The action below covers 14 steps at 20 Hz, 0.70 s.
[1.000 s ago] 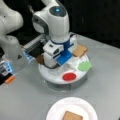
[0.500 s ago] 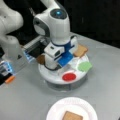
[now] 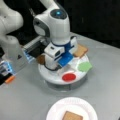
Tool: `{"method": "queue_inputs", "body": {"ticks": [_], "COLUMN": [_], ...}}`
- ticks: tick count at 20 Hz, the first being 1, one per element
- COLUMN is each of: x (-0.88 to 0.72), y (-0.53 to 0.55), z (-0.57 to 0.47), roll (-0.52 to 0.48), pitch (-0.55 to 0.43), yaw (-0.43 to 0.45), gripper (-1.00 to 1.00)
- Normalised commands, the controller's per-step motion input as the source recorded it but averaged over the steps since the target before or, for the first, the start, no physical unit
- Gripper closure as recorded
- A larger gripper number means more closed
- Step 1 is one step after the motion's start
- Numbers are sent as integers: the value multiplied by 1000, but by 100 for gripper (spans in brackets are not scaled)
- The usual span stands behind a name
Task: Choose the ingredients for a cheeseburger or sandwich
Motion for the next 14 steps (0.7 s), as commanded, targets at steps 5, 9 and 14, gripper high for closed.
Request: {"method": "queue_inputs", "body": {"ticks": [5, 9, 14], "x": [-194, -208, -211], "y": [-10, -35, -44], "z": [-126, -101, -95], "roll": [-97, -49, -27], "pitch": [-112, -100, -75], "yaw": [249, 351, 332], "gripper": [-100, -100, -100]}}
